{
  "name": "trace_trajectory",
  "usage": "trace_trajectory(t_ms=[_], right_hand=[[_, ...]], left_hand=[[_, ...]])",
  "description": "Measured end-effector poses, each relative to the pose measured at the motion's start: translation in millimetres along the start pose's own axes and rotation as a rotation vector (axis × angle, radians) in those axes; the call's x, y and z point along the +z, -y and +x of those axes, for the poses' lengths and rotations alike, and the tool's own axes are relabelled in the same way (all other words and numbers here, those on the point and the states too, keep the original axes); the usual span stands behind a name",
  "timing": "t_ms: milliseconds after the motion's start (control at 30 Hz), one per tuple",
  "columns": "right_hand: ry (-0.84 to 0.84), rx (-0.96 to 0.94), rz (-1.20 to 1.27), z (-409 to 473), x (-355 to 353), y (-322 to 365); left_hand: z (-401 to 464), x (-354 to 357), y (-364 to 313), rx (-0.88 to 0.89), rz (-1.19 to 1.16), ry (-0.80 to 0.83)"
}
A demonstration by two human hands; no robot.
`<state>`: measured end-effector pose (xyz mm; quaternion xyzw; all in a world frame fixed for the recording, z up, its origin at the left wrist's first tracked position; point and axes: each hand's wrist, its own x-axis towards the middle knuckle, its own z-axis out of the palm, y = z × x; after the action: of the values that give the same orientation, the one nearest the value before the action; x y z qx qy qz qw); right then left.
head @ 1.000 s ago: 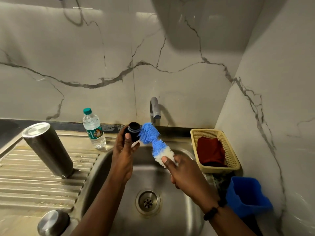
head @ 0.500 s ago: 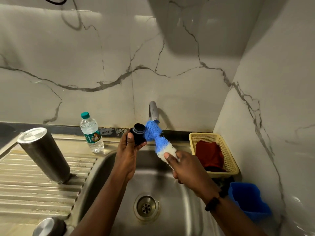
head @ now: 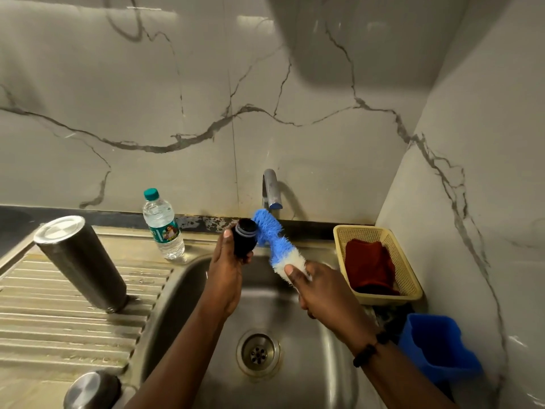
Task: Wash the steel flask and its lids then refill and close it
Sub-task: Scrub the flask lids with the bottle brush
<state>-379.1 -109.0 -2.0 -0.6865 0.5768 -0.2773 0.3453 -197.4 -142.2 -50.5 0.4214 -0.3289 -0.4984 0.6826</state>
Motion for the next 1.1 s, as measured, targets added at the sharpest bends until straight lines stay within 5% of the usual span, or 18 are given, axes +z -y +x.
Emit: trace_trajectory(t_ms=[100, 367, 567, 833, 1100], right_hand=[[0.068, -0.006, -0.020, -5.5, 4.2, 1.6], [0.055, -0.049, -0.093, -1.3, 0.1, 8.1], [0.023, -0.055, -0.095, 7.3, -8.8, 7.4], [0.081, -0.054, -0.003, -8.4, -11.7, -11.7], [0.017, -0.132, -0.120, 8.7, 0.6, -7.3]], left_hand=[[9.1, -5.2, -4.6, -0.042, -0.080, -0.119], [9.9, -0.5, -2.4, -0.060, 0.044, -0.099], [3.6, 13.2, -2.5, -0.185, 0.067, 0.071], [21.7, -4.9, -4.4, -0.326, -0.066, -0.076], [18.3, 1.7, -3.4, -0.317, 0.065, -0.183]])
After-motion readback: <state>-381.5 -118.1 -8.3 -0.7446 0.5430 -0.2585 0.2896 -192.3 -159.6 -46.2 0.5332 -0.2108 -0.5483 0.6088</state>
